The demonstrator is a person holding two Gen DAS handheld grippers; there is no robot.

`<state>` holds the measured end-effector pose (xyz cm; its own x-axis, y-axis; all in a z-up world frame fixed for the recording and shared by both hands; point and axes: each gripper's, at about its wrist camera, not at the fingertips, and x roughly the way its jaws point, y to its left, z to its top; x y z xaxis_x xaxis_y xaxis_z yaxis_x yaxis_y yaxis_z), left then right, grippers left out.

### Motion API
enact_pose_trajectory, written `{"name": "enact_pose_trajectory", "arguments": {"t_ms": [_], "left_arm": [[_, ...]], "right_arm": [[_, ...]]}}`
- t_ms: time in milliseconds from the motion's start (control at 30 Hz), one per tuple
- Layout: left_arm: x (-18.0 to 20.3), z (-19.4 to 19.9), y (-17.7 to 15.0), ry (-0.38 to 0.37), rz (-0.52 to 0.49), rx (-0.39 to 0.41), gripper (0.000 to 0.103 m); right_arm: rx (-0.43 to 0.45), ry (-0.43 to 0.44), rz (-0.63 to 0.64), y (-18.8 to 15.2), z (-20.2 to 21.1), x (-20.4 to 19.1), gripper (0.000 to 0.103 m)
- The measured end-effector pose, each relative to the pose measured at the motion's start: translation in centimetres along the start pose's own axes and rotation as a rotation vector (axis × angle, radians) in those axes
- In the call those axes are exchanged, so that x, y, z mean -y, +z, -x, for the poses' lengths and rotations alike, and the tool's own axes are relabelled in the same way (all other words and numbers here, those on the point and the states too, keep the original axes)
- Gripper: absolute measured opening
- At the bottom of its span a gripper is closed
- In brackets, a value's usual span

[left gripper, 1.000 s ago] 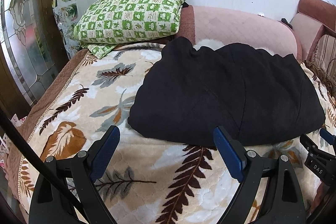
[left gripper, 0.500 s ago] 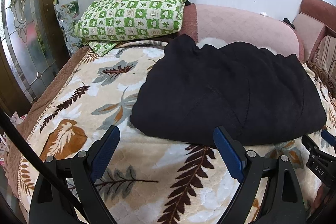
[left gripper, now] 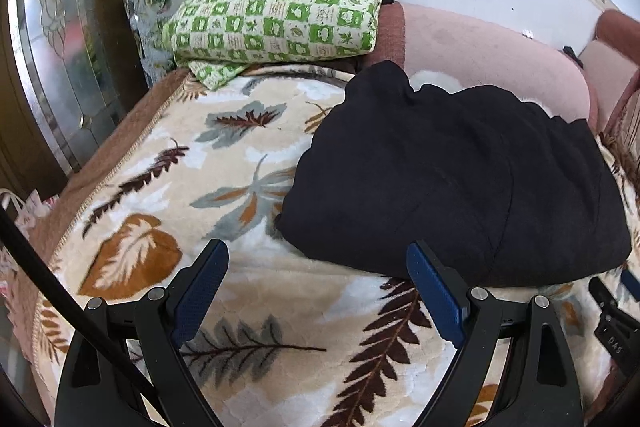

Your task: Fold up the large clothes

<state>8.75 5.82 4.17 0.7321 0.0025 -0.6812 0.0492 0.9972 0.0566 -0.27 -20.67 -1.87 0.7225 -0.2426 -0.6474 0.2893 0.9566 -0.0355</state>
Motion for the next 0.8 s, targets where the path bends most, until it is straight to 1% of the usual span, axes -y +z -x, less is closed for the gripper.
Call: {"name": "enact_pose_trajectory", "arguments": {"t_ms": [233,533,800], "left_arm": [[0.86,0.58,-0.14,0.023,-0.043,0.031,0.090],[1.01,0.22,-0.28,0.003,-0.039,-0.001,0.090],[0.86,-0.11,-0.46,0.001,-0.040,-0.010,0.090]], "right_arm": [[-0.006,0.008,0.005,-0.06,-0.07,-0.39,0.085],[-0.004,0.010,0.006,0.01,-0.07,-0.39,0.085],[-0.013,0.014,0.007,-0.08,-0.25,-0.44,0.086]]}}
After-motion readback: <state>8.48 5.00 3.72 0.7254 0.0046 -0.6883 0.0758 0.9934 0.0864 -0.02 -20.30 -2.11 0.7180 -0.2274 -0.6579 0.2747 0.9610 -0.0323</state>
